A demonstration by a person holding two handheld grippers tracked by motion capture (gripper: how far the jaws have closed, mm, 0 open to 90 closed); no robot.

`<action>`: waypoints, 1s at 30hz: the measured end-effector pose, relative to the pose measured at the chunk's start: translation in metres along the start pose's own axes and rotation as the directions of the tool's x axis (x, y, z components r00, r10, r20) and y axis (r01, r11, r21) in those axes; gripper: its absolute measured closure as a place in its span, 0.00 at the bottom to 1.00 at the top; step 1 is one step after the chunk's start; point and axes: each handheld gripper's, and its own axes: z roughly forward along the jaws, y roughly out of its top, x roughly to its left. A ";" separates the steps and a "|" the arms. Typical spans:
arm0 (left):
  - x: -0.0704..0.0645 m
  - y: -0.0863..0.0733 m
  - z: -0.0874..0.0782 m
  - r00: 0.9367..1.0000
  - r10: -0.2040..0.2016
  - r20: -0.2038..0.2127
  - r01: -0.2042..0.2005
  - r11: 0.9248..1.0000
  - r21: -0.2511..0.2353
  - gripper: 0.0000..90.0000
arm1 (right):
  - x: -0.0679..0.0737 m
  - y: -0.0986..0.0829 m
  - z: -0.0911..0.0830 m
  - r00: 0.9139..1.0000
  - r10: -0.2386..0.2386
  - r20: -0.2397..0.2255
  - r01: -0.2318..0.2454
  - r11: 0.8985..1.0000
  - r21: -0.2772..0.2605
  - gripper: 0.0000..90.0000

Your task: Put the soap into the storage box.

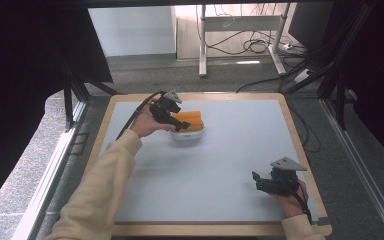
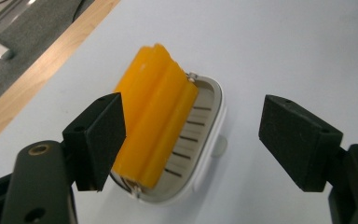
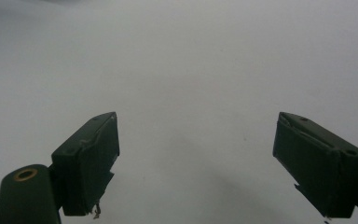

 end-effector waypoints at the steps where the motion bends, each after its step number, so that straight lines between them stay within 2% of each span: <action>1: -0.003 -0.006 -0.003 1.000 -0.006 -0.005 0.006 1.000 -0.007 0.25 | 0.000 0.000 0.000 1.000 0.000 -0.001 0.000 1.000 -0.001 0.16; 6: -0.015 -0.028 -0.018 0.999 -0.051 -0.019 0.050 0.998 -0.044 0.25 | 0.002 0.001 0.001 1.000 -0.006 -0.001 0.006 1.000 0.000 0.16; 12: -0.029 -0.055 -0.041 0.995 -0.076 -0.072 0.074 0.997 -0.034 0.25 | 0.004 0.001 0.000 1.000 -0.008 0.002 0.008 1.000 -0.003 0.16; 15: -0.040 -0.074 -0.051 0.990 -0.108 -0.088 0.105 0.994 -0.039 0.25 | 0.004 0.001 0.000 1.000 -0.007 0.002 0.007 1.000 -0.004 0.16; 23: -0.066 -0.121 -0.065 0.984 -0.162 -0.078 0.160 0.987 -0.022 0.24 | 0.004 0.001 -0.001 1.000 -0.002 0.006 0.002 1.000 -0.005 0.16; 27: -0.076 -0.139 -0.068 0.981 -0.175 -0.078 0.175 0.985 -0.009 0.23 | 0.005 0.002 -0.002 1.000 -0.007 0.005 0.008 1.000 -0.007 0.16; 30: -0.082 -0.151 -0.067 0.977 -0.198 -0.077 0.197 0.980 -0.016 0.23 | 0.004 0.002 -0.001 1.000 -0.007 0.006 0.007 1.000 -0.006 0.16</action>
